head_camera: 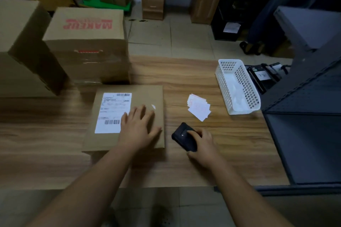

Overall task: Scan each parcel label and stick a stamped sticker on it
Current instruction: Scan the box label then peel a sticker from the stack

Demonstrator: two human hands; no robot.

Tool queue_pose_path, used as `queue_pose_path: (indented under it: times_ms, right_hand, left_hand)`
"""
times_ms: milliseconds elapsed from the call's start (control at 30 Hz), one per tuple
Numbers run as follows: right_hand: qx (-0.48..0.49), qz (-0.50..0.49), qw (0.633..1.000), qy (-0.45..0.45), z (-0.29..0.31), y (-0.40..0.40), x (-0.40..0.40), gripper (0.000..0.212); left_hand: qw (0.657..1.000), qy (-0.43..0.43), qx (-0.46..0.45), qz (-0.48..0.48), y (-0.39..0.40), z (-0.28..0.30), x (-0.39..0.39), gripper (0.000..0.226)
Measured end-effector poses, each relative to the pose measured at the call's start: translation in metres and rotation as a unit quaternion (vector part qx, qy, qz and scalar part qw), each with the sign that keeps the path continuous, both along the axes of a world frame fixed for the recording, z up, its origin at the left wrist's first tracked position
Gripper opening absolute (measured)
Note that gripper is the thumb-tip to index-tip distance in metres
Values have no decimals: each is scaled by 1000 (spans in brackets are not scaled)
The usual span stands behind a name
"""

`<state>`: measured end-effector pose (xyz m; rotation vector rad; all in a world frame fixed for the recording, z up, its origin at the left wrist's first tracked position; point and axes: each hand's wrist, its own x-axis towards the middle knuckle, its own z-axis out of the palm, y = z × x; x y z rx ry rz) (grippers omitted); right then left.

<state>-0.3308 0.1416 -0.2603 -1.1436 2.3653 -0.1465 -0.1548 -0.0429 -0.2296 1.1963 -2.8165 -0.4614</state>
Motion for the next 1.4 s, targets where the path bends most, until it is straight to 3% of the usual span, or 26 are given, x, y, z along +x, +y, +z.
queue_pose_path:
  times_ms: [100,267,500,600,800,933,1100,1167,1233,1400]
  right_hand:
    - [-2,16,1000,-20,-3,-1,-19,78]
    - [-132,-181,974,-16,-4,-40,-79,57]
    - [-19,-203,979,33,-16,-74,-117,62]
    - [-79,-250,965,-7,-21,-76,-124,57]
    - [-138,-274,947,-94,-11,-65,-136,11]
    - [-128,-246,935,-219,21,-60,-141,9]
    - [-185,-211,916,-288,75,-61,-109,1]
    - [-216,-183,905,-317,97,-67,-80,2]
    - [-231,-152,897,-345,116,-76,-47,3]
    - [-270,-98,863,-415,146,-99,21,4]
  left_hand:
    - [999,-32,-1,16,1,-9,-10,77]
    - [999,-16,-35,27,8,-20,-13,78]
    - [998,-7,-57,33,9,-26,-14,71]
    - [998,-7,-54,36,9,-26,-14,71]
    - [999,-31,-15,33,7,-21,-13,82]
    - [998,-23,46,20,2,-8,-9,93]
    - [993,62,95,35,1,29,4,92]
    - [968,166,173,78,3,48,7,75]
    - [918,269,266,121,6,69,9,57]
    - [814,379,404,177,2,101,25,45]
